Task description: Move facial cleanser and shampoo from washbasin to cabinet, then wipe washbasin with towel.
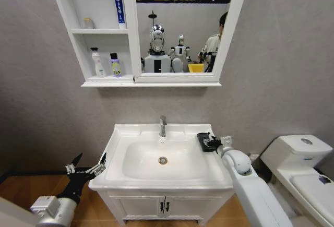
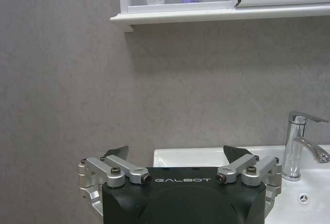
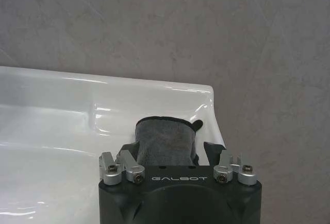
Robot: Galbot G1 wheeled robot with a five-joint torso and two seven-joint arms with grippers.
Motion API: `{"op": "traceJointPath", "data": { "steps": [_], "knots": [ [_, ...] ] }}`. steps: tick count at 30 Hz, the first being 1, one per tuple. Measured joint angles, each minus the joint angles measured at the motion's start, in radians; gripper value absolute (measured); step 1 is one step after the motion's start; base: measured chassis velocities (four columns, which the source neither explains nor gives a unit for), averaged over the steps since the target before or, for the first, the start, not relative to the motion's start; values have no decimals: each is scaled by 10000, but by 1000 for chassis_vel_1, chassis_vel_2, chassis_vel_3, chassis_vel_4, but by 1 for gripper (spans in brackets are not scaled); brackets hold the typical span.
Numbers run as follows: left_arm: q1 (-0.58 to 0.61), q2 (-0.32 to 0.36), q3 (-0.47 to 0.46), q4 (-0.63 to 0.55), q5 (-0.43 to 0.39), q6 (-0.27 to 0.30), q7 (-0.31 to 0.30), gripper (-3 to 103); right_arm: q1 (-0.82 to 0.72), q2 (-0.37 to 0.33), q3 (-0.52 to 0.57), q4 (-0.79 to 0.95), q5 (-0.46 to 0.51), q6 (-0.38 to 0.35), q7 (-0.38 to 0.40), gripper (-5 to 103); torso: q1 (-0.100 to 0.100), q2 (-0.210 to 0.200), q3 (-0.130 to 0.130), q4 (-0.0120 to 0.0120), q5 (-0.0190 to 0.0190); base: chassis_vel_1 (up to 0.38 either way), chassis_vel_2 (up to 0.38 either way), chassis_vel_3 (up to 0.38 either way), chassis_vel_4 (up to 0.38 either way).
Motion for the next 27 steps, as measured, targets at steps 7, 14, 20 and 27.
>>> {"op": "traceJointPath", "data": {
  "steps": [7, 14, 20, 27],
  "knots": [
    [0, 0, 0, 0, 0, 0, 0, 100, 203, 73, 46, -568, 157, -11, 30, 98, 0, -1, 0, 1, -1, 0, 0, 0, 0],
    [0, 0, 0, 0, 0, 0, 0, 100, 573, 92, -129, -1200, 196, -11, -156, 100, -1, 0, 0, 2, 0, 0, 0, 0, 0],
    [0, 0, 0, 0, 0, 0, 1, 100, 732, 168, -268, -1463, 139, -8, -202, 100, 0, -1, 0, 1, 0, 0, 0, 0, 0],
    [0, 0, 0, 0, 0, 0, 0, 100, 818, 170, -334, -1590, 127, 56, -229, 87, 0, -1, 0, 2, 0, 0, 0, 0, 0]
  ]
}}
